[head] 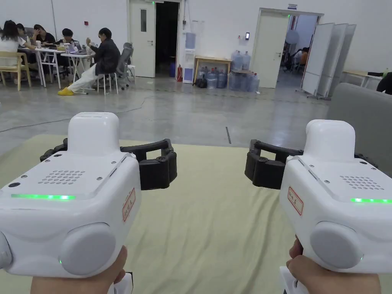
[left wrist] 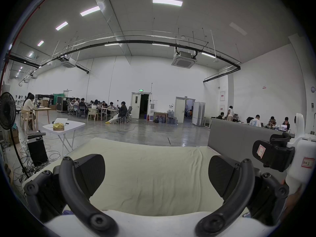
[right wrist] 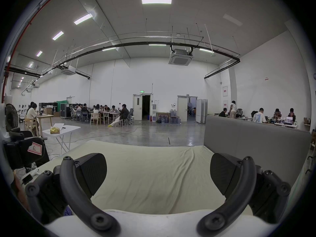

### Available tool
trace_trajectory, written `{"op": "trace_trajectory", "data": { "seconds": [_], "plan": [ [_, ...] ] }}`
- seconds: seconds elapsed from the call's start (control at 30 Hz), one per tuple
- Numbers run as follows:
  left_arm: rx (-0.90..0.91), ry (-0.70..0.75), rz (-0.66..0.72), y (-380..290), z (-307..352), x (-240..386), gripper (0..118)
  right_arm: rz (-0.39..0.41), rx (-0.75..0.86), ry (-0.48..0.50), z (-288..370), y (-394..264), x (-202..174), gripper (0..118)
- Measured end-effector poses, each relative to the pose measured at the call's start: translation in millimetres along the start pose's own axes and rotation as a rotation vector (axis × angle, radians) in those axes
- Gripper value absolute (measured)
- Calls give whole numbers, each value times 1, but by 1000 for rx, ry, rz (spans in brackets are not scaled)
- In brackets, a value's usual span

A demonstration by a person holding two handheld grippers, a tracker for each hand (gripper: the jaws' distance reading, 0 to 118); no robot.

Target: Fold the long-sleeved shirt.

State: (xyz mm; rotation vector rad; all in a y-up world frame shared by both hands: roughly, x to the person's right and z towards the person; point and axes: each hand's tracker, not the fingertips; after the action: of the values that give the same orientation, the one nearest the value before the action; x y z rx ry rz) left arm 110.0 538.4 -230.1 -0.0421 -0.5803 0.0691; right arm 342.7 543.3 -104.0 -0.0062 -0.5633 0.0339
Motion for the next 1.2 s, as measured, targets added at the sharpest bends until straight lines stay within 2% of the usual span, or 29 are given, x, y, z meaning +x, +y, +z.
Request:
{"op": "trace_trajectory", "data": {
  "seconds": [0.87,1.2],
  "plan": [
    [-6,1,4,0,0,-1,118,-3,-2,3,2,1,-1,118],
    [-2,2,3,1,2,-1,118,-57,-4,-16,2,4,6,118]
  ]
}}
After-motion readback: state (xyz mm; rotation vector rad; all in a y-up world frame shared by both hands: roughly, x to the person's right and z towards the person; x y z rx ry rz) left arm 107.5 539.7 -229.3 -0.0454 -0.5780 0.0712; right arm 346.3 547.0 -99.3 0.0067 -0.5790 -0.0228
